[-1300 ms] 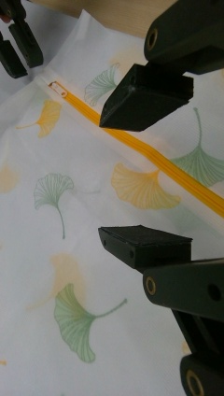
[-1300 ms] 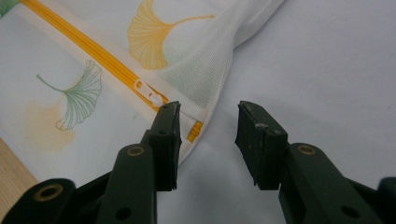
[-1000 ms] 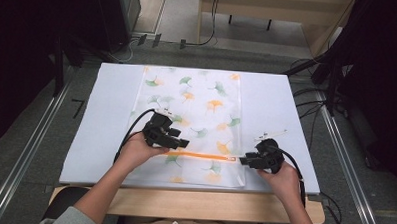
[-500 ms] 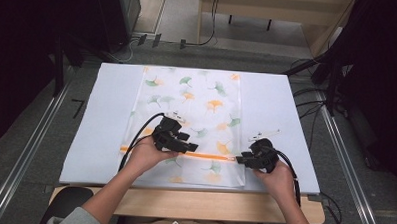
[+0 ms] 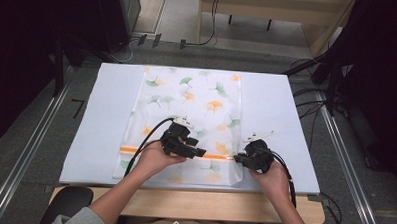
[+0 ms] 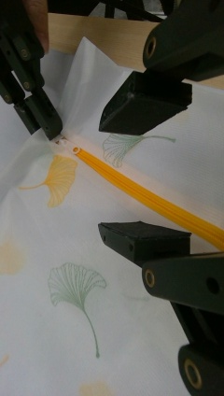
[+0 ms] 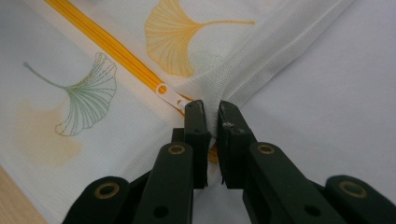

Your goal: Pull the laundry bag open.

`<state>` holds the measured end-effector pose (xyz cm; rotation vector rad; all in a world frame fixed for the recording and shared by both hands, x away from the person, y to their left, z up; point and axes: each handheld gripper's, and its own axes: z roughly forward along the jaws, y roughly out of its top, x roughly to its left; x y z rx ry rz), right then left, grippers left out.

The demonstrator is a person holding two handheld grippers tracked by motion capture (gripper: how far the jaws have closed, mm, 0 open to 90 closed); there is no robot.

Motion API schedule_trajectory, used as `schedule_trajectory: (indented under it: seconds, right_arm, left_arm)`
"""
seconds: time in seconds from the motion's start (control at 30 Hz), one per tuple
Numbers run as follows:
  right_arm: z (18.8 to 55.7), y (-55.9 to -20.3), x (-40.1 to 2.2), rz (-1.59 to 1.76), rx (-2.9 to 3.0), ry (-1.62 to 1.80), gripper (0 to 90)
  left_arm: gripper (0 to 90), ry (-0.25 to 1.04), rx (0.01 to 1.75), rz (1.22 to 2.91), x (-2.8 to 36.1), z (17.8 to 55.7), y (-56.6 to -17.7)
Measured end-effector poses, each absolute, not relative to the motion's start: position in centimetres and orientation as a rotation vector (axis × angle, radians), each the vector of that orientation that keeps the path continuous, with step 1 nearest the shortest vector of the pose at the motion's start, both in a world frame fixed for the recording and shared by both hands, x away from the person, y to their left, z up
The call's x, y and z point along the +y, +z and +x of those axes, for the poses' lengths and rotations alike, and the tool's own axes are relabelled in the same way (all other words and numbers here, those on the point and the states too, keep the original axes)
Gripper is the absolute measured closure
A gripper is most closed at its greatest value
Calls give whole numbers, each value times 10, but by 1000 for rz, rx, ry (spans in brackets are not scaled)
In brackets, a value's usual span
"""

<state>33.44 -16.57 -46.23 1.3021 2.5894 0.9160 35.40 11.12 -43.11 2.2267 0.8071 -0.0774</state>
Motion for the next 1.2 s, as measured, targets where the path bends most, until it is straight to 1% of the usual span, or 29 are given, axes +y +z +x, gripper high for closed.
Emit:
schedule_trajectory:
  seconds: [0.03,0.07,0.1,0.2,0.47,0.5,0.53,0.73,0.77,0.8,0.83,0.93,1.2]
  right_arm:
    - [338,-461,-168,1338,2606,929,857]
    - [338,-461,-168,1338,2606,929,857]
    - [338,-461,-169,1342,2607,930,857]
    - [340,-455,-171,1327,2613,958,858]
    - [336,-442,-177,1318,2581,1045,857]
    - [335,-440,-178,1303,2573,1060,857]
    - [334,-437,-178,1299,2570,1065,857]
    - [332,-431,-177,1266,2568,1089,857]
    - [331,-430,-177,1266,2566,1088,856]
    - [331,-429,-178,1248,2568,1098,856]
    - [331,-429,-178,1248,2568,1098,856]
    - [330,-427,-178,1233,2572,1111,856]
    - [326,-420,-175,1171,2596,1160,856]
  left_arm:
    - [493,-80,803,2231,110,353,-431]
    - [493,-84,791,2235,109,353,-431]
    - [519,-81,783,2234,108,352,-431]
    - [635,-108,764,2235,104,350,-432]
    - [657,-115,714,2244,93,344,-433]
    - [674,-120,706,2231,91,343,-433]
    - [711,-119,697,2228,90,343,-433]
    - [707,-147,698,2249,75,341,-437]
    - [697,-153,698,2250,74,341,-438]
    - [666,-154,706,2254,70,340,-439]
    - [666,-138,702,2268,67,341,-439]
    - [618,-117,709,2261,62,342,-441]
    - [624,-85,649,2251,57,344,-442]
